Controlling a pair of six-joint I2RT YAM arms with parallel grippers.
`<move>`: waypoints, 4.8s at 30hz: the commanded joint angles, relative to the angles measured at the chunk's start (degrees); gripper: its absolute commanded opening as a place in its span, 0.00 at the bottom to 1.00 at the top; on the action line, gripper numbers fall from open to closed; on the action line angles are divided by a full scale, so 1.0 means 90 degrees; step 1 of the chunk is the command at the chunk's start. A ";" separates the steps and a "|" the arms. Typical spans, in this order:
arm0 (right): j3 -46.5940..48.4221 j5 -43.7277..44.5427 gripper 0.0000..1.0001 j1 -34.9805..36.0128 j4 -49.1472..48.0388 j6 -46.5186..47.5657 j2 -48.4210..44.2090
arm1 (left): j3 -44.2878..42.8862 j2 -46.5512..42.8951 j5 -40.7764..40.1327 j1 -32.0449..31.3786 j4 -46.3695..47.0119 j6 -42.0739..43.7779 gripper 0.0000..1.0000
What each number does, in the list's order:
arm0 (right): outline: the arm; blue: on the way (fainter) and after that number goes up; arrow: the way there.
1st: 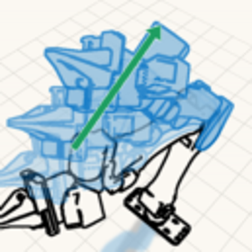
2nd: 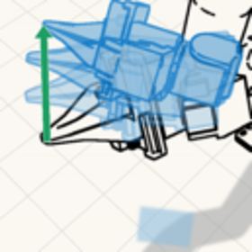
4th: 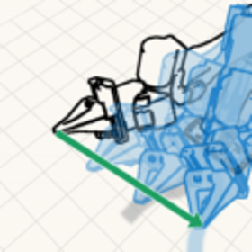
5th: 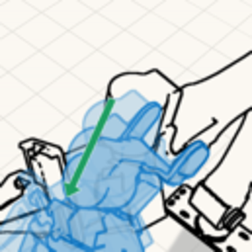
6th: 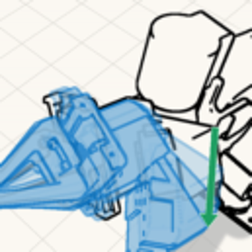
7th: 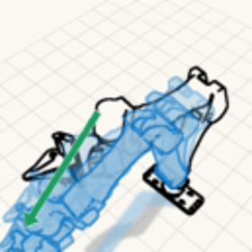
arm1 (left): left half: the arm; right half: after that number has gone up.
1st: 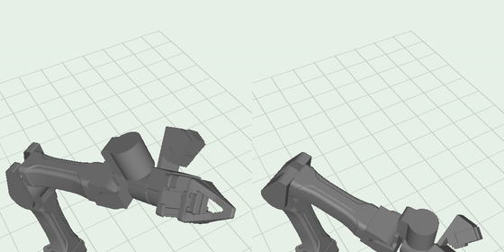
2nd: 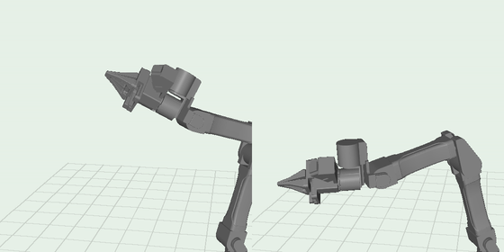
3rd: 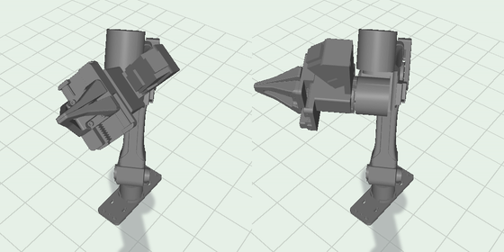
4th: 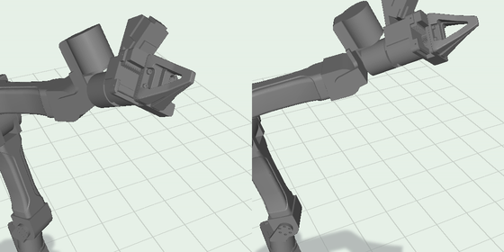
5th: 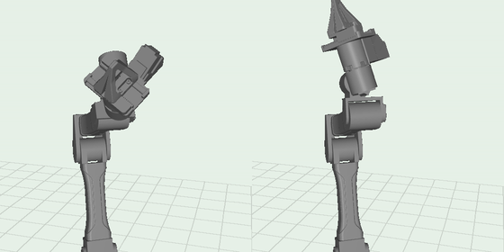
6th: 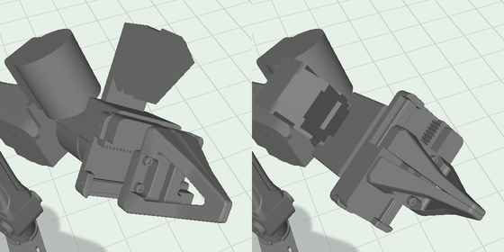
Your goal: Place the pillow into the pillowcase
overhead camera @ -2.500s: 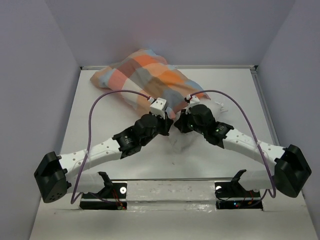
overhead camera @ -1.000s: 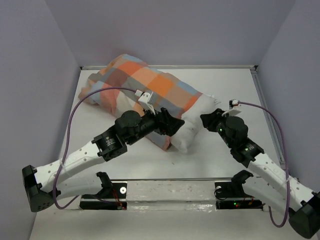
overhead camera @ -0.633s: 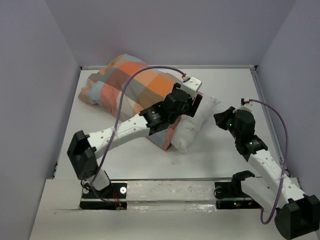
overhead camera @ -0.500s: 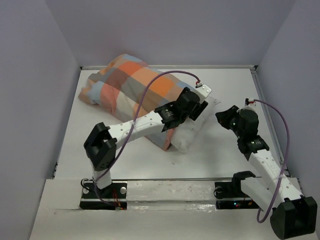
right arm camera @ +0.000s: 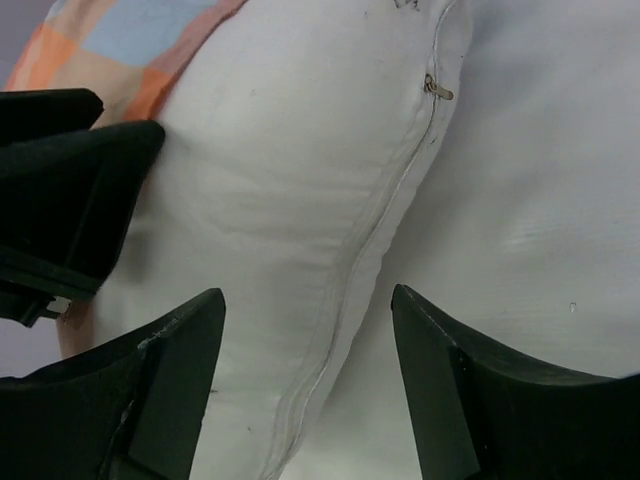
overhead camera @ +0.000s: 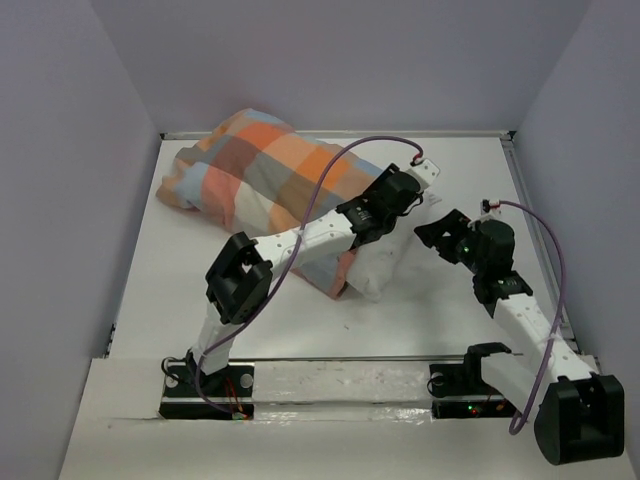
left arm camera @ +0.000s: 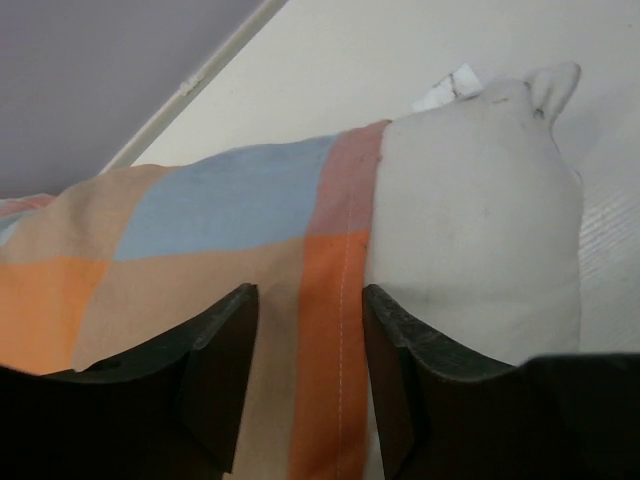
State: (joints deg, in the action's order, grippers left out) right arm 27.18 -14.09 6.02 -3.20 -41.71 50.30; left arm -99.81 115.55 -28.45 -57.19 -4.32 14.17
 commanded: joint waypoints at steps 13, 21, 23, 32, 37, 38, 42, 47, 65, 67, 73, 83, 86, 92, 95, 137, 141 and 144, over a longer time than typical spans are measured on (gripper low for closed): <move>0.0261 -0.0953 0.78 -0.0025 -0.1967 -0.0141 0.1958 | -0.0541 0.0063 0.0188 0.0270 0.0939 -0.0128 0.00; 0.0554 -0.2360 0.55 0.0667 -0.4896 -0.0951 0.3706 | -0.0580 -0.0797 0.2912 0.0095 0.0988 -0.2052 0.00; 0.0768 -0.2244 0.33 0.1067 -0.5180 -0.0941 0.3727 | -0.0570 -0.0982 0.3644 0.0056 0.0987 -0.2635 0.00; 0.1422 -0.1532 0.00 0.1537 -0.6947 -0.1810 0.4827 | 0.0093 -0.2115 0.4060 -0.0471 0.1368 -0.4376 0.00; 0.2175 -0.1013 0.00 0.1890 -0.6763 -0.1703 0.5474 | 0.0104 -0.2428 0.3572 -0.0950 0.1242 -0.4914 0.00; 0.2156 -0.0849 0.00 0.1890 -0.6763 -0.1713 0.5504 | 0.0133 -0.2467 0.3494 -0.1066 0.1145 -0.4973 0.00; 0.2137 -0.0476 0.00 0.1890 -0.6080 -0.1284 0.5514 | 0.0289 -0.2633 0.3444 -0.1116 0.1202 -0.5226 0.00; 0.2001 -0.0378 0.00 0.1890 -0.5991 -0.1332 0.5729 | 0.0446 -0.2546 0.3640 -0.1116 0.1555 -0.5501 0.00; 0.0486 -0.0210 0.58 0.1606 -0.2332 -0.0102 0.2166 | 0.5839 -0.6137 -0.1271 -0.1146 -0.0300 -0.6003 0.82; 0.0457 -0.0358 0.60 0.1674 -0.2097 -0.0062 0.2048 | 0.6477 -0.6704 -0.1341 -0.1146 -0.0350 -0.6562 0.78; 0.0339 -0.0564 0.62 0.2531 -0.2115 -0.0014 0.2037 | 0.8159 -0.7448 -0.1526 -0.1136 0.0157 -0.7317 0.69; 0.0730 -0.0710 0.67 0.3188 -0.2701 -0.0219 0.2838 | 0.8473 -0.6140 -0.0707 0.0338 0.1835 -0.5922 0.69; 0.0828 -0.0447 0.69 0.3247 -0.2486 -0.0170 0.3043 | 0.8434 -0.5887 -0.0512 0.0533 0.2674 -0.5404 0.69; 0.1032 -0.0388 0.71 0.3306 -0.2515 -0.0170 0.3414 | 0.8160 -0.5466 0.0143 0.0651 0.3642 -0.4584 0.65; 0.1072 -0.0339 0.71 0.3306 -0.2545 -0.0141 0.3444 | 0.8131 -0.5514 0.0163 0.0651 0.3644 -0.4456 0.57; 0.2098 0.0949 0.00 0.3599 -0.3983 0.0152 0.3718 | 0.7028 -0.7213 0.0998 -0.0082 0.1772 -0.5170 0.09; 0.1551 0.1282 0.00 0.3599 -0.3746 0.0328 0.3161 | 0.6764 -0.7058 -0.0091 0.0153 0.1388 -0.4467 0.64; 0.1395 0.1214 0.00 0.3599 -0.3638 0.0367 0.3025 | 0.6433 -0.6366 -0.0655 0.0163 0.1358 -0.4077 0.76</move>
State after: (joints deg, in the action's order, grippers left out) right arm 40.71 -6.26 38.61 -31.51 -40.60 80.88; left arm -37.39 52.12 -21.39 -56.14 12.53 -29.71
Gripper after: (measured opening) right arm 0.026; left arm 0.711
